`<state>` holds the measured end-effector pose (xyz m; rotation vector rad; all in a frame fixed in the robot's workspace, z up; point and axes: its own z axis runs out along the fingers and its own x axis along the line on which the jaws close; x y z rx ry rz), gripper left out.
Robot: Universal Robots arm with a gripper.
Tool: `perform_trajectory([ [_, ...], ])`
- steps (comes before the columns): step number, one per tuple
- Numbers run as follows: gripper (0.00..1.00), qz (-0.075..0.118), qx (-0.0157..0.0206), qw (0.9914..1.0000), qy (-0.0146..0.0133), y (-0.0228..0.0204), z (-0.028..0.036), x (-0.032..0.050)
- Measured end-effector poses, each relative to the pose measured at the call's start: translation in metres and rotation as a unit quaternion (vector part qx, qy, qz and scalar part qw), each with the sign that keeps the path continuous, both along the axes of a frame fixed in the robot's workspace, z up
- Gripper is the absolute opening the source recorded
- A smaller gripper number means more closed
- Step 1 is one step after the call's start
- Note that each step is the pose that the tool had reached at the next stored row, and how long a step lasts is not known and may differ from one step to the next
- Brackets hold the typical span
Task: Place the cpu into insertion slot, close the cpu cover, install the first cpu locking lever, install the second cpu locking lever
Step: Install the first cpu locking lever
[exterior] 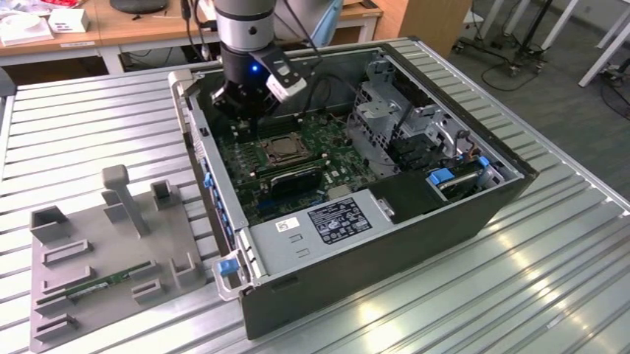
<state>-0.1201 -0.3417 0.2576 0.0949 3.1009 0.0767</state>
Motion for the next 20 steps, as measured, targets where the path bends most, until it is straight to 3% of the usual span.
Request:
perform_trajectory([
  [13, 0.11, 0.000, 0.0003, 1.00000, -0.0030, 0.0000, 0.0016, -0.0073],
  [20, 0.11, 0.000, 0.0083, 0.99995, -0.0053, 0.0000, 0.0034, -0.0078],
])
